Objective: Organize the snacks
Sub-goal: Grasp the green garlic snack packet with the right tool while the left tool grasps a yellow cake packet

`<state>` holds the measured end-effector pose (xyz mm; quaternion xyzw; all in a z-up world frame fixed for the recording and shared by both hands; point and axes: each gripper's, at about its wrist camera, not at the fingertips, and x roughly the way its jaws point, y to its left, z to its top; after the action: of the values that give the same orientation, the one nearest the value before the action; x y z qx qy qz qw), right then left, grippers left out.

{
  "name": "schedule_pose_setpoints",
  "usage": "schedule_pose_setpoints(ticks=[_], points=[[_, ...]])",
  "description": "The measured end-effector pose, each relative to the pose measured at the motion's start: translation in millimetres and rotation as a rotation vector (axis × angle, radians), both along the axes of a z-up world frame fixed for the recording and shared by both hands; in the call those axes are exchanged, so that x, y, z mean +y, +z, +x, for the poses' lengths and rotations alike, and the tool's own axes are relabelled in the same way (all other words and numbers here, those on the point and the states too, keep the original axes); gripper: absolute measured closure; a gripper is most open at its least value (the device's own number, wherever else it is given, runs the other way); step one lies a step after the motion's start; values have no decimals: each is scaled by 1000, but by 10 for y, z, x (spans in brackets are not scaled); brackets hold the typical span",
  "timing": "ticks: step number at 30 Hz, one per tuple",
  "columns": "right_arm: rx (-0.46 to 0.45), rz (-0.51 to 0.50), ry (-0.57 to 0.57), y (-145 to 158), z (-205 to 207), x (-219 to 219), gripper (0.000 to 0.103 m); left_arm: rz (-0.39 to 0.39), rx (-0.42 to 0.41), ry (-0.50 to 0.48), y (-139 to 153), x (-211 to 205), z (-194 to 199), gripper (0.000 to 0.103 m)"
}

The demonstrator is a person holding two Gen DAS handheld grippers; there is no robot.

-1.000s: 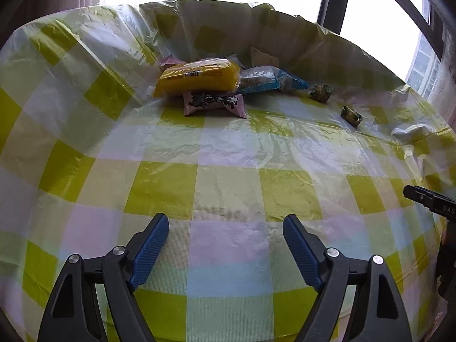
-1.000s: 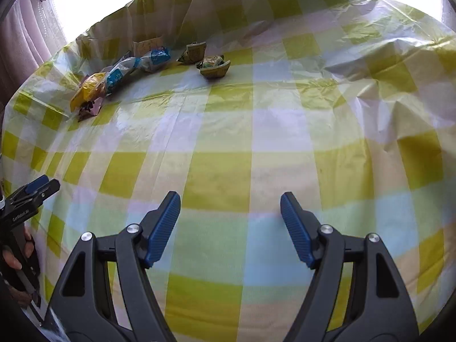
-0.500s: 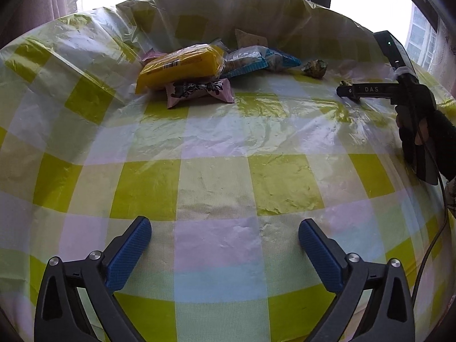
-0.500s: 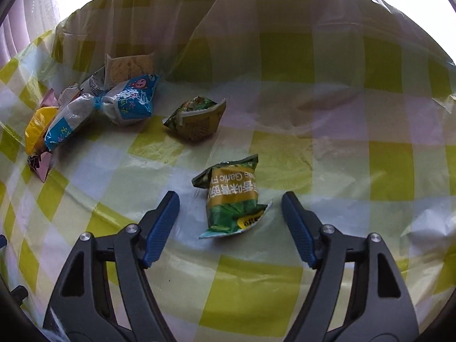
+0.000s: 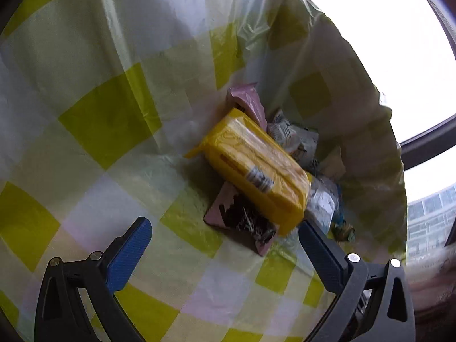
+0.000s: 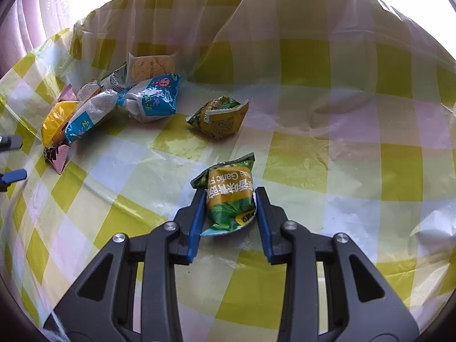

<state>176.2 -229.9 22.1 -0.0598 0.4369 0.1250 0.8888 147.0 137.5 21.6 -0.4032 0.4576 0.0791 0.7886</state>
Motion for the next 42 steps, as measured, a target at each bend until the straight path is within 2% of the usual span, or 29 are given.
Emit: schedule_pose_setpoints(ticks=[2,3,4,6,8,9,11,12,13,15,17,19,23,24,26,28,30,32,33,35,42], points=[[1,3,0,-5,4,-4,64,-34,37,64,33,12,267,0],[2,6,-1,-7,17,-3,64,-20,58,89,60,-14,387,0],[3,9,-2,-3,18,-13,64,27,83,104,91,-59,506,0],[4,18,-3,10,0,-45,64,178,174,100,100,-180,721,0],[6,29,-4,9,11,-63,63,226,220,68,22,-269,808,1],[6,33,-4,16,5,-74,63,207,194,25,-1,-302,793,23],[7,43,-7,28,-4,-103,63,225,123,-17,93,-348,624,38],[8,46,-7,31,-6,-110,63,253,72,-30,189,-367,495,51],[7,47,-7,32,-16,-111,63,284,23,-52,297,-385,336,54],[7,50,-8,34,-21,-115,63,271,-68,-105,484,-357,-8,54],[8,53,-8,37,-28,-122,63,234,-113,-189,576,-324,-309,54],[8,56,-7,41,-31,-139,63,250,-77,-251,531,-343,-522,54],[6,43,-6,42,-39,-123,63,398,58,-336,117,-343,-829,53],[5,38,-5,42,-39,-115,63,404,42,-342,54,-315,-918,51],[4,27,-5,41,-37,-90,63,477,8,-349,34,-345,-995,49],[3,21,-3,35,-32,-79,63,550,6,-329,31,-379,-1015,35],[3,18,-3,33,-31,-71,63,584,9,-324,-29,-413,-1014,23],[2,18,-3,34,-33,-75,63,628,16,-316,-126,-439,-1003,21],[3,19,-4,35,-34,-80,63,653,-8,-300,-121,-441,-1019,19],[3,19,-4,32,-32,-79,63,655,-47,-282,-126,-437,-1050,19],[2,17,1,24,-21,-90,63,651,-60,-281,-100,-408,-1087,22]])
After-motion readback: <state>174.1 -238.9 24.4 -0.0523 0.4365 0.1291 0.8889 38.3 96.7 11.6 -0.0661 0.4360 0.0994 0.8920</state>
